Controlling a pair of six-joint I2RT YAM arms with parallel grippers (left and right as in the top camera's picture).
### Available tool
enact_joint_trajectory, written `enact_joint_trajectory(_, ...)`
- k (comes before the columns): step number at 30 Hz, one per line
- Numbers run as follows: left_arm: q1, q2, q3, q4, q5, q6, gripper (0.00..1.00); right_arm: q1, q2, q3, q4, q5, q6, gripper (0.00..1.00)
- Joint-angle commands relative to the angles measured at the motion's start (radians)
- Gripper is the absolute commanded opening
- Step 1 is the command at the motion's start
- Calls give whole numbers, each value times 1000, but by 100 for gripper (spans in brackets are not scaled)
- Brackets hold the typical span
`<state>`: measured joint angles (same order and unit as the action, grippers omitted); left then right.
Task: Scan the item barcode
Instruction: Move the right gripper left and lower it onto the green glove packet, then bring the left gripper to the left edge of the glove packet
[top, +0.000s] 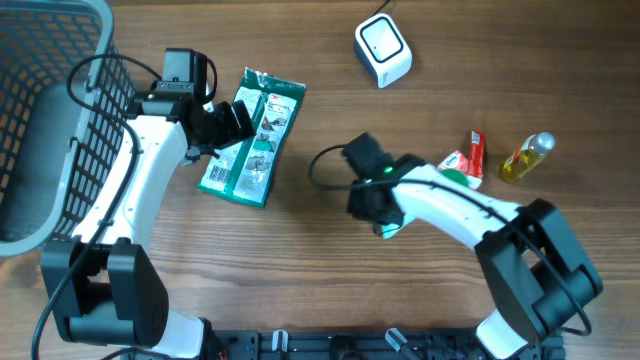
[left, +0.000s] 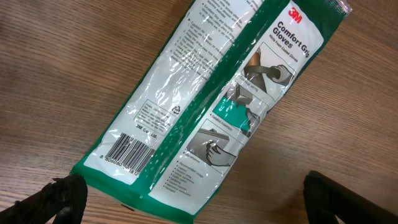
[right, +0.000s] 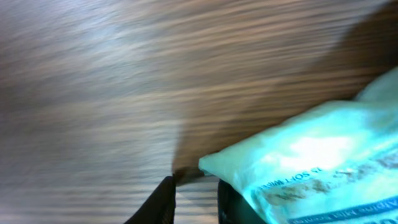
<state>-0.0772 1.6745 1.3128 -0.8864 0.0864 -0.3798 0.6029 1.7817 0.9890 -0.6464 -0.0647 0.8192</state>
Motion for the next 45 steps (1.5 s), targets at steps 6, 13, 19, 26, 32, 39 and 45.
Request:
enact_joint_trajectory(6,2,7,-4,3,-10,5,100,-52,-4,31,-26,-29,-66,35)
enact_joint_trajectory(13,2,7,-4,3,-10,5,100,-2,-14,45,138,-264,-137,47)
enact_joint_trajectory(19,2,7,-4,3,-10,5,100,87,-10,43,242,-224,-135,75)
enact_joint_trajectory(26,2,7,-4,11,-9,5,100,139,-5,18,251,-14,-78,77)
enact_joint_trajectory(32,2,7,-4,126,-9,5,100,139,-5,13,251,42,-80,79)
enact_joint_trajectory(39,2,19,-4,165,-66,10,63,139,-5,10,250,43,-84,83)
enact_joint_trajectory(45,2,87,-4,196,-159,52,4,139,-5,10,253,43,-84,83)
